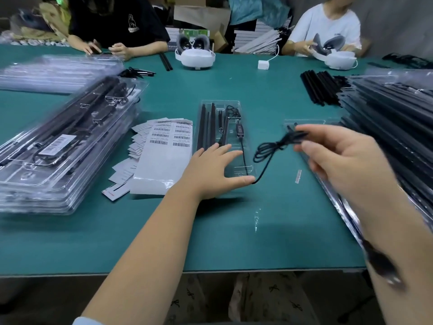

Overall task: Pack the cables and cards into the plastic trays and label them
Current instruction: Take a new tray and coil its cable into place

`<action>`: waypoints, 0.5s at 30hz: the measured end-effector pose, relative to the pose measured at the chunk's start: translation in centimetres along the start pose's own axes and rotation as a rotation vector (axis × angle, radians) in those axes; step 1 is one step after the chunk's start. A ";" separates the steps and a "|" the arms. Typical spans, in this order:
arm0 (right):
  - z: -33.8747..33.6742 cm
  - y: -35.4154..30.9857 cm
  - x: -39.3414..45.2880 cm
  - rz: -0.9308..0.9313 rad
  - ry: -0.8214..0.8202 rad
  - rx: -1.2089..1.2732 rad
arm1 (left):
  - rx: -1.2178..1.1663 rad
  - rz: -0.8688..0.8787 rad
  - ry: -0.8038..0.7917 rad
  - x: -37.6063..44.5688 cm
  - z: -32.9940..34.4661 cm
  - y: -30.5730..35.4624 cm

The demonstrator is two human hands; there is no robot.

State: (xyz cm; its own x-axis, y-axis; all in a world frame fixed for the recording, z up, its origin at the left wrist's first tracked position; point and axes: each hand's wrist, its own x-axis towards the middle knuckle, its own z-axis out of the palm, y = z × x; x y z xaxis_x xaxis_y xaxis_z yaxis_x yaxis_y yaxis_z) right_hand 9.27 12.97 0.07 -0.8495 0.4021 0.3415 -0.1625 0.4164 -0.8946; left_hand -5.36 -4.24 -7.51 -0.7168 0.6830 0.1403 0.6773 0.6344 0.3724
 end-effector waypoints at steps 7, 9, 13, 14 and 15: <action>7.3 2.3 4.4 0.033 0.141 0.251 | -0.937 -0.056 0.277 -0.8 -1.5 0.8; 8.3 3.0 5.1 0.062 0.137 0.317 | -1.076 -0.143 0.320 -0.2 -1.7 0.7; 9.7 4.2 4.8 0.103 0.096 0.383 | -1.095 -0.115 0.233 0.2 -2.1 0.4; 9.8 4.4 4.6 0.101 0.089 0.369 | -1.029 -0.094 0.202 0.2 -2.0 0.5; 9.8 4.5 4.5 0.090 0.078 0.345 | -0.947 -0.074 0.188 0.3 -1.8 0.7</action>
State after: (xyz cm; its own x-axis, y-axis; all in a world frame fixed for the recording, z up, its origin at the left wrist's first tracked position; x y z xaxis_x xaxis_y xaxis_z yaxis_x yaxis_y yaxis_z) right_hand -0.18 8.59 -5.23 -0.8293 0.4916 0.2658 -0.2596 0.0825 -0.9622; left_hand -5.39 -4.24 -5.59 -0.8229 0.5317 0.2002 0.2741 0.0628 0.9597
